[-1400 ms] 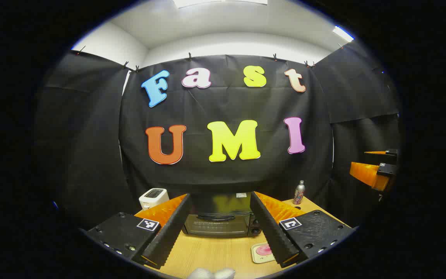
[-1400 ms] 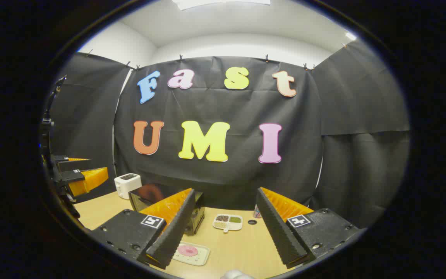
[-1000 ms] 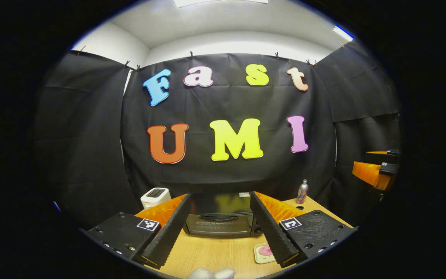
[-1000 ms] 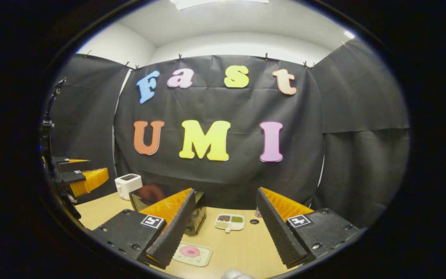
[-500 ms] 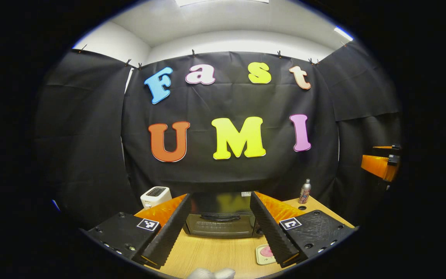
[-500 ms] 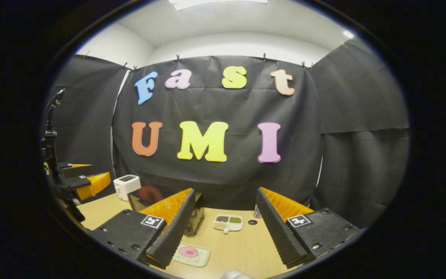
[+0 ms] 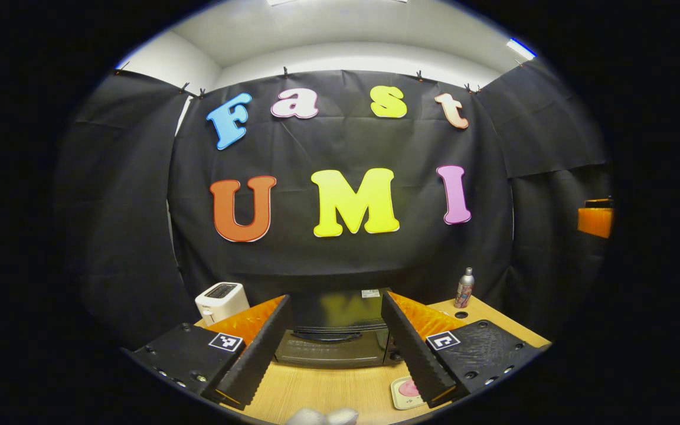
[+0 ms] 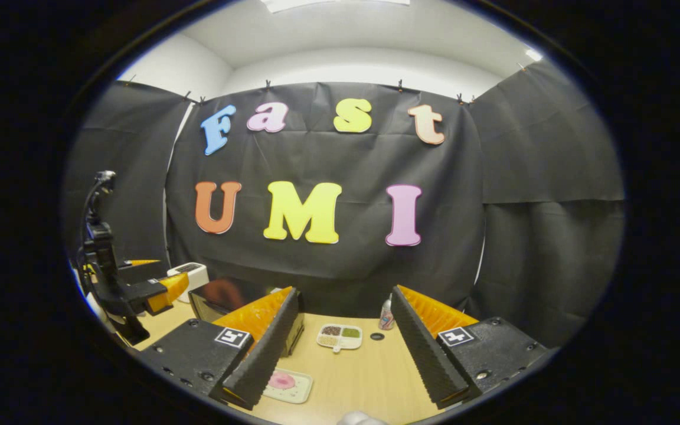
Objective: Open the electric oven with the left hand, put the food in, and close the electric oven.
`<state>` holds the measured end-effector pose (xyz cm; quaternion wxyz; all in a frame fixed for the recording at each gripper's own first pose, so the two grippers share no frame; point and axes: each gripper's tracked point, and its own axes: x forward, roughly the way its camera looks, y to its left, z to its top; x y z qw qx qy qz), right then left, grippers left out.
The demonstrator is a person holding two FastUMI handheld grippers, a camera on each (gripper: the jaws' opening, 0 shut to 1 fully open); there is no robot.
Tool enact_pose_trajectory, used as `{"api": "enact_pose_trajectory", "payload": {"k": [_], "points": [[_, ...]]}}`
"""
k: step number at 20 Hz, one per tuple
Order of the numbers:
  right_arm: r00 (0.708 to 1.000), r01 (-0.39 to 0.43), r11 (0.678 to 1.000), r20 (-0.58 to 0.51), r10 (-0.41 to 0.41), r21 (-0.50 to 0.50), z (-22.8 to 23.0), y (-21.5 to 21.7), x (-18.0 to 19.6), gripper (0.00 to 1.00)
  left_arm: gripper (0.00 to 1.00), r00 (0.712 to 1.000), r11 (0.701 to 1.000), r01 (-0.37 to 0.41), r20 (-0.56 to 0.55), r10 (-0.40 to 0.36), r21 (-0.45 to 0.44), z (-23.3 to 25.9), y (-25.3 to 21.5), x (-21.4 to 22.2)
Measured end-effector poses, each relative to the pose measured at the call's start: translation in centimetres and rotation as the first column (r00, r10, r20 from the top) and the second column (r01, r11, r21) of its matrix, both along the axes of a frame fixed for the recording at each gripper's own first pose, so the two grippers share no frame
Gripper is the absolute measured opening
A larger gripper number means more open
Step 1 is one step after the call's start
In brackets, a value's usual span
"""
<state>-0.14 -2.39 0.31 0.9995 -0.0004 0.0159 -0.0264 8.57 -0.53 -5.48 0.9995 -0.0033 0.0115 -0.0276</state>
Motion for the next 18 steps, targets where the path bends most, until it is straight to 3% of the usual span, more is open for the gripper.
{"api": "enact_pose_trajectory", "payload": {"k": [1,2,3,8,10,15,17,18], "points": [[1.0,0.01,1.0,-0.004,-0.01,-0.001,0.1,-0.3,0.0,1.0,0.97,1.0,1.0,0.008,-0.009,-0.008,-0.002,-1.1,-0.1,1.2],[1.0,0.022,1.0,-0.009,-0.022,-0.004,0.0,-0.6,-0.2,0.96,1.0,1.0,1.0,0.015,-0.021,-0.015,-0.007,-2.1,-0.2,2.5],[0.999,0.036,0.999,-0.013,-0.036,-0.008,0.0,-1.0,-0.3,0.96,0.97,0.999,1.0,0.018,-0.035,-0.018,-0.011,-3.4,-0.4,3.7],[0.994,0.099,0.995,-0.047,-0.1,-0.03,-0.7,-2.5,-0.5,1.0,1.0,0.992,1.0,0.013,-0.122,-0.012,0.01,-8.9,0.1,9.1],[0.991,0.113,0.993,-0.067,-0.114,-0.021,-1.2,-2.7,-0.3,0.96,0.97,0.989,1.0,0.01,-0.146,-0.008,0.012,-10.7,0.6,10.7],[0.986,0.121,0.992,-0.109,-0.123,-0.022,-2.1,-2.6,0.7,0.97,0.98,0.974,1.0,0.023,-0.227,-0.025,-0.01,-15.0,1.1,12.9],[0.986,0.116,0.993,-0.116,-0.119,-0.028,-2.1,-2.4,0.8,0.96,0.99,0.978,0.999,0.045,-0.205,-0.045,-0.007,-14.2,0.9,12.8],[0.987,0.111,0.993,-0.114,-0.114,-0.027,-2.1,-2.3,1.0,0.96,0.84,0.972,0.998,0.055,-0.227,-0.053,0.002,-15.1,1.0,13.0]]}}
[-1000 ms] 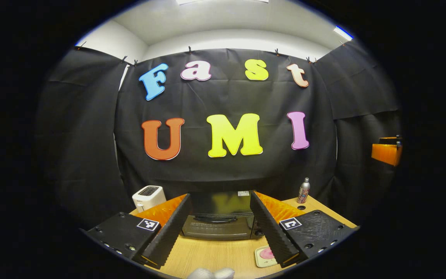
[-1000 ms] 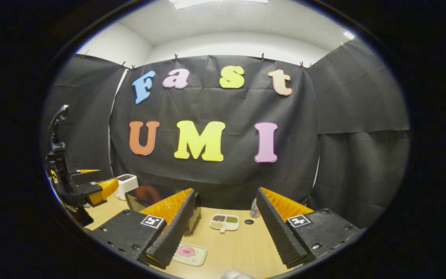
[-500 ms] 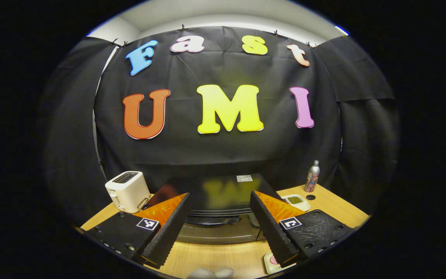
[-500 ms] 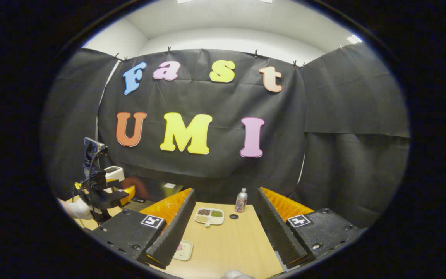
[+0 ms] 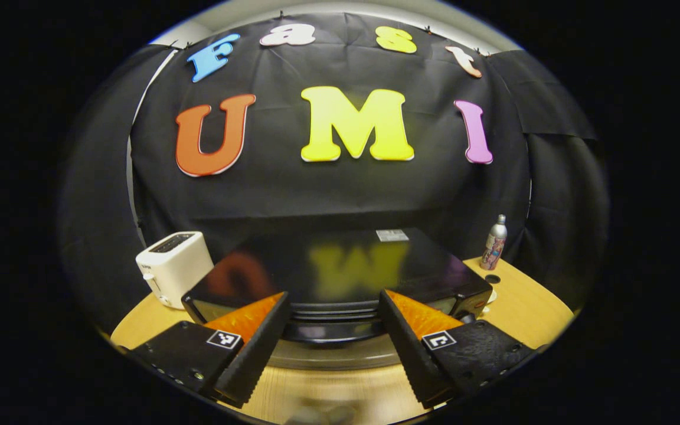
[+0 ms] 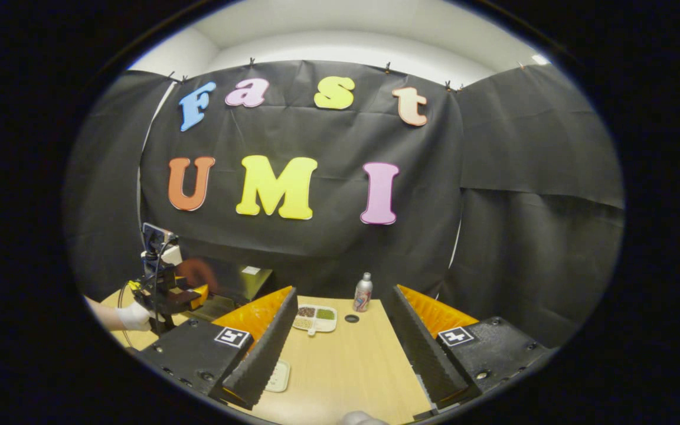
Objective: Open the electric oven with the left hand, put the food in, and close the electric oven.
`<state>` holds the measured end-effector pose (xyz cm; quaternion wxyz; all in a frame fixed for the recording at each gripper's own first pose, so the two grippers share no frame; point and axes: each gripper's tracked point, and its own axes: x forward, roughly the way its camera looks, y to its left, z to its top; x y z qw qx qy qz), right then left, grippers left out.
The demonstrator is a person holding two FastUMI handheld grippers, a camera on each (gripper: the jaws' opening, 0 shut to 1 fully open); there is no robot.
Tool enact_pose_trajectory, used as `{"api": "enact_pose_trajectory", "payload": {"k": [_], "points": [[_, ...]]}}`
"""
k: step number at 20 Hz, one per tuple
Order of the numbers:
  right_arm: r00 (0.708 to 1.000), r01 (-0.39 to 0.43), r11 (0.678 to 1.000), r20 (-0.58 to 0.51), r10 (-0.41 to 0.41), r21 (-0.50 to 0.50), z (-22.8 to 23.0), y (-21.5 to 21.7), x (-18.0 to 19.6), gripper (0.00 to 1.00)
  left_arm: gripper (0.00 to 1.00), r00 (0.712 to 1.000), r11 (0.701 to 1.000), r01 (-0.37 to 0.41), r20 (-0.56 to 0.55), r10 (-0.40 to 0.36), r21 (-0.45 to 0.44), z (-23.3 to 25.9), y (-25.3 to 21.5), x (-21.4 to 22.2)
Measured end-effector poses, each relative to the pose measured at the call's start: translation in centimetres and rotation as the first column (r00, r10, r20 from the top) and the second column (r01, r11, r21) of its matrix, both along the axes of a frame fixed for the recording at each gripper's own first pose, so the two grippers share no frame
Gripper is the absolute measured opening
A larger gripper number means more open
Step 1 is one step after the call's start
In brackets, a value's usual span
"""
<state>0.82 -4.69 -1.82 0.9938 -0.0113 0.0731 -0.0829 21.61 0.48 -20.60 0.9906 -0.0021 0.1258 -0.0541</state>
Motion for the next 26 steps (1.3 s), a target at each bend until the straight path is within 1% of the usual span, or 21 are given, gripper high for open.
{"api": "enact_pose_trajectory", "payload": {"k": [1,2,3,4,5,6,7,8,9,10,11,12,14,15,16,26], "points": [[1.0,-0.004,1.0,0.001,0.004,0.002,0.0,0.2,0.2,0.96,0.85,1.0,1.0,0.008,0.008,-0.008,-0.009,0.4,0.1,0.0],[1.0,-0.012,1.0,-0.002,0.012,0.006,-0.1,0.4,0.4,0.97,0.96,1.0,1.0,0.013,-0.016,-0.014,-0.024,0.0,-0.1,-0.4],[1.0,-0.018,1.0,-0.002,0.018,0.009,-0.1,0.6,0.6,0.97,0.96,1.0,1.0,0.02,-0.014,-0.02,-0.023,0.3,-0.1,-0.7],[1.0,-0.025,1.0,0.0,0.025,0.013,-0.2,0.8,0.8,0.97,0.85,1.0,1.0,0.02,-0.02,-0.02,-0.007,0.0,0.1,-1.0],[0.999,-0.033,0.999,0.0,0.033,0.017,-0.3,1.1,0.9,0.96,0.96,1.0,1.0,0.023,-0.009,-0.023,-0.001,0.2,0.1,-1.3],[0.999,-0.041,0.999,0.0,0.041,0.02,-0.5,1.4,1.0,0.97,0.97,1.0,1.0,0.024,-0.015,-0.024,-0.001,0.0,0.1,-1.9],[0.999,-0.048,0.999,0.0,0.048,0.023,-0.5,1.7,1.0,0.97,0.96,1.0,1.0,0.026,-0.012,-0.026,0.002,0.0,0.1,-2.3],[0.999,-0.054,0.998,0.001,0.054,0.025,-0.6,1.9,0.8,1.0,0.96,1.0,1.0,0.025,-0.019,-0.025,0.001,-0.1,0.1,-2.6],[0.998,-0.057,0.998,0.002,0.057,0.025,-0.6,2.1,0.7,0.97,0.96,1.0,1.0,0.023,-0.021,-0.023,-0.002,-0.2,0.2,-3.1],[0.998,-0.062,0.998,0.001,0.062,0.024,-0.8,2.2,0.6,0.96,0.96,0.999,1.0,0.022,-0.023,-0.022,-0.002,-0.3,0.1,-3.4],[0.998,-0.063,0.998,0.0,0.063,0.022,-0.8,2.3,0.4,0.96,0.86,1.0,1.0,0.022,-0.023,-0.022,0.0,-0.4,0.0,-3.8],[0.998,-0.066,0.998,0.0,0.066,0.021,-0.8,2.3,0.3,0.96,0.96,0.999,1.0,0.02,-0.027,-0.02,0.0,-0.5,0.1,-4.2],[0.998,-0.065,0.998,-0.001,0.065,0.019,-0.9,2.3,-0.1,0.96,0.96,0.999,1.0,0.02,-0.034,-0.02,0.0,-0.8,0.0,-5.1],[0.998,-0.066,0.998,-0.002,0.066,0.021,-1.0,2.3,-0.2,0.96,0.86,0.999,1.0,0.019,-0.036,-0.019,0.001,-1.0,0.0,-5.6],[0.998,-0.066,0.998,-0.004,0.066,0.023,-1.1,2.4,-0.4,0.96,0.96,0.999,1.0,0.019,-0.039,-0.019,0.003,-1.3,0.1,-6.2],[0.995,-0.084,0.996,-0.043,0.084,0.022,-3.3,3.1,-1.6,0.97,0.96,0.994,1.0,0.006,-0.113,-0.005,0.011,-5.0,0.1,-11.8]]}}
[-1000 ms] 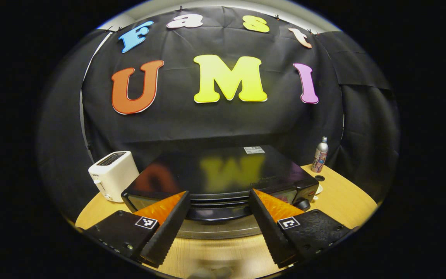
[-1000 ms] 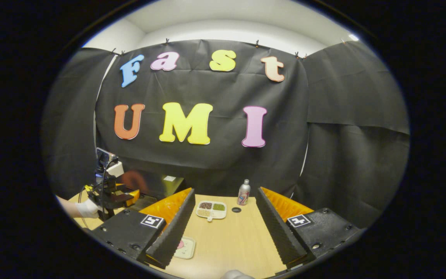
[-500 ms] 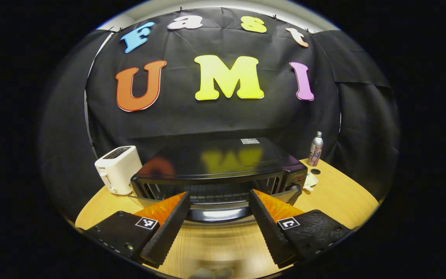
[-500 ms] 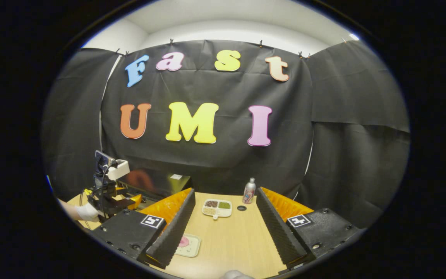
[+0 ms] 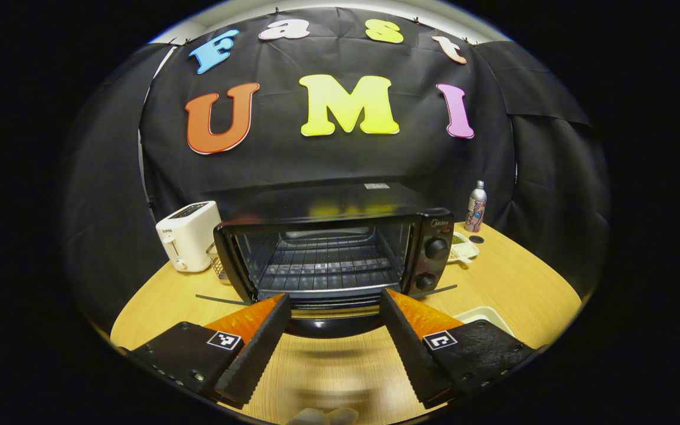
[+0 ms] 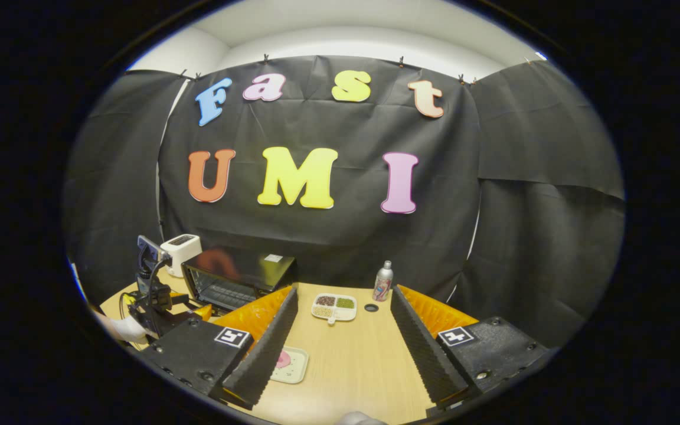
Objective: Open the electric oven with the left hand, put the food in, and close the electric oven.
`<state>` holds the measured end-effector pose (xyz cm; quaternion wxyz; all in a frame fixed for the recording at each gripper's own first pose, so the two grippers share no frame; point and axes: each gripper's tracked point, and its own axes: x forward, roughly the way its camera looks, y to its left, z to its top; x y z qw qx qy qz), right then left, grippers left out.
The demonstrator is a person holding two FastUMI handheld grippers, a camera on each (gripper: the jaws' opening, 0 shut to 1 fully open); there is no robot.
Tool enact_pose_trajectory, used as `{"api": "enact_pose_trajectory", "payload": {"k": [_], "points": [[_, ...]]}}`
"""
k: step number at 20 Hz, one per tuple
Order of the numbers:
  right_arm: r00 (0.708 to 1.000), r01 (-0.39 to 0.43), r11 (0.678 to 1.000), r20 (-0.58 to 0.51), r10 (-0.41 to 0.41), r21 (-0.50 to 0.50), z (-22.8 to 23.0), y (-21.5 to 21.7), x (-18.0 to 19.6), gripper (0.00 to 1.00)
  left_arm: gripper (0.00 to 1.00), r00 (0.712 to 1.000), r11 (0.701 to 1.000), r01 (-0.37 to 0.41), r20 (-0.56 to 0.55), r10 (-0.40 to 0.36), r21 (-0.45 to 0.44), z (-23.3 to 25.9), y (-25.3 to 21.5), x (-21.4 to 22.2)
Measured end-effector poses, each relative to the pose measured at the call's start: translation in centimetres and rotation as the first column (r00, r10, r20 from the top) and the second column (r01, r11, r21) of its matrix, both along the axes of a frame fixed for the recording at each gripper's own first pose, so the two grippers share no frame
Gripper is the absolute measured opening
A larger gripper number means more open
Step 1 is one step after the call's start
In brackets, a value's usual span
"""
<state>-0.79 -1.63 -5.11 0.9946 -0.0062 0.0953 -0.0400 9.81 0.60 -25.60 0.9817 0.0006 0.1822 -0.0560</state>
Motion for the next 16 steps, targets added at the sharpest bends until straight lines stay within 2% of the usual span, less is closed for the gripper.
{"api": "enact_pose_trajectory", "payload": {"k": [13,14,15,16], "points": [[0.999,-0.018,1.0,-0.037,0.018,-0.011,-1.6,0.4,-0.4,0.96,0.96,0.984,1.0,0.017,-0.177,-0.012,0.023,-7.7,-0.1,-4.7],[0.999,-0.018,1.0,-0.038,0.017,-0.014,-1.6,0.4,-0.4,0.96,0.85,0.982,0.999,0.02,-0.19,-0.015,0.027,-8.4,-0.1,-4.7],[0.999,-0.017,1.0,-0.044,0.017,-0.017,-1.8,0.4,-0.4,0.97,0.96,0.979,0.999,0.023,-0.203,-0.017,0.029,-8.9,-0.2,-4.9],[0.999,-0.018,1.0,-0.047,0.018,-0.017,-2.0,0.4,-0.5,0.96,0.96,0.973,0.999,0.024,-0.231,-0.017,0.029,-9.7,-0.2,-5.1]]}}
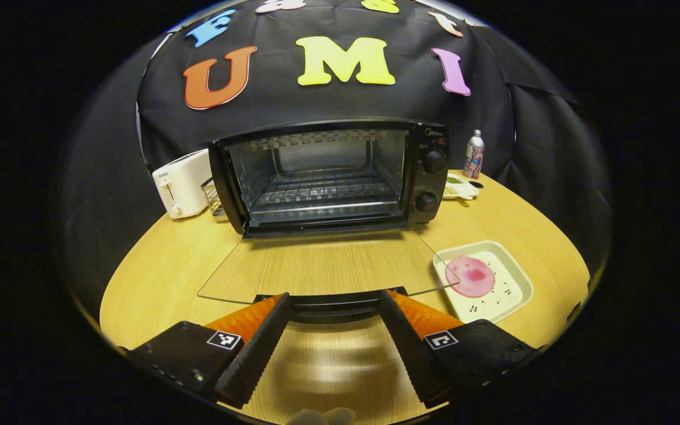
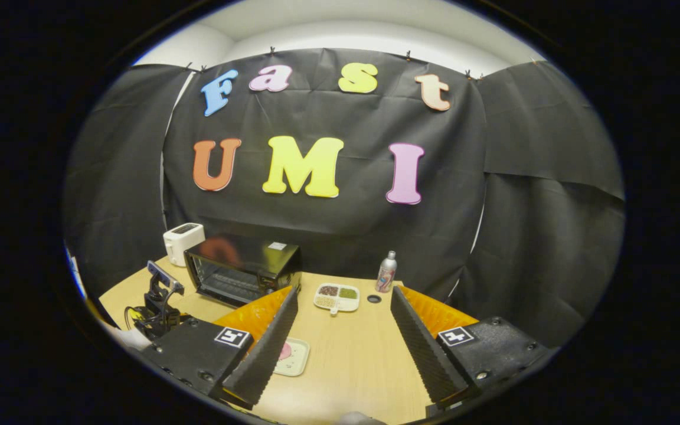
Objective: Open the electric oven with the left hand, put the food in, and close the electric oven.
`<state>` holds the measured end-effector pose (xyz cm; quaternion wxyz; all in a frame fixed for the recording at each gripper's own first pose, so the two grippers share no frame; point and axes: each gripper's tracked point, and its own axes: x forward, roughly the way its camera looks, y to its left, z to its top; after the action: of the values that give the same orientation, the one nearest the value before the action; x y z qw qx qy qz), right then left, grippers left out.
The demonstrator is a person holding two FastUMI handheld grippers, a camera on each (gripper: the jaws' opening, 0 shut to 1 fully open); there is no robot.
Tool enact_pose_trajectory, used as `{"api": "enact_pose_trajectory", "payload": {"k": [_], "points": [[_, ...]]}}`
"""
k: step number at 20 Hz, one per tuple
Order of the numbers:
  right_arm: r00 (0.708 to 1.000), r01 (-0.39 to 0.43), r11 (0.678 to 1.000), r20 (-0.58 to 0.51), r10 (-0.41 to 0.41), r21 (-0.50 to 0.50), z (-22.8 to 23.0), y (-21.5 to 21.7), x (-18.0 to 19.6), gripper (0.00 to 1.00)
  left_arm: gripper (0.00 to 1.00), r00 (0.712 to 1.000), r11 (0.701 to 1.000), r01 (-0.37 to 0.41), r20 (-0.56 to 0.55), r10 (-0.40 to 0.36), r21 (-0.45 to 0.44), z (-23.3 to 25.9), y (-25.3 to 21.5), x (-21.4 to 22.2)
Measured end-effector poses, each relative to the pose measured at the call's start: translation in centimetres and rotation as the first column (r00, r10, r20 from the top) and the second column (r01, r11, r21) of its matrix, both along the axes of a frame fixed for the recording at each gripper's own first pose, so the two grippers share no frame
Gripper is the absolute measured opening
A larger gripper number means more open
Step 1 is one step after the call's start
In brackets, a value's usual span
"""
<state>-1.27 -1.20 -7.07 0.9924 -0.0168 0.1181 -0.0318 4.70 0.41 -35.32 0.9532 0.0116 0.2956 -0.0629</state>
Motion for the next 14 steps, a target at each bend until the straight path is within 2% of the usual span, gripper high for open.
{"api": "enact_pose_trajectory", "payload": {"k": [2,7,8,9,14], "points": [[1.0,0.001,1.0,-0.004,-0.001,-0.001,-0.2,0.0,-0.1,0.97,0.98,0.999,0.999,-0.018,-0.034,0.017,-0.028,-1.0,0.0,0.0],[0.999,0.001,1.0,-0.039,-0.001,0.003,-2.0,0.0,0.2,0.97,0.98,1.0,0.999,-0.027,0.008,0.027,-0.027,0.1,0.5,0.0],[0.998,-0.005,1.0,-0.058,0.005,0.009,-3.0,-0.1,0.4,1.0,0.98,0.999,0.999,-0.037,0.024,0.038,-0.034,0.7,0.8,-0.1],[0.997,-0.017,1.0,-0.079,0.019,0.02,-3.8,0.2,0.6,0.97,0.98,0.998,0.998,-0.043,0.037,0.044,-0.047,1.5,0.9,-0.4],[0.981,-0.063,0.997,-0.181,0.072,0.055,-9.4,1.0,2.4,0.97,0.98,0.984,0.996,-0.062,0.163,0.07,-0.057,8.0,2.0,-2.5]]}}
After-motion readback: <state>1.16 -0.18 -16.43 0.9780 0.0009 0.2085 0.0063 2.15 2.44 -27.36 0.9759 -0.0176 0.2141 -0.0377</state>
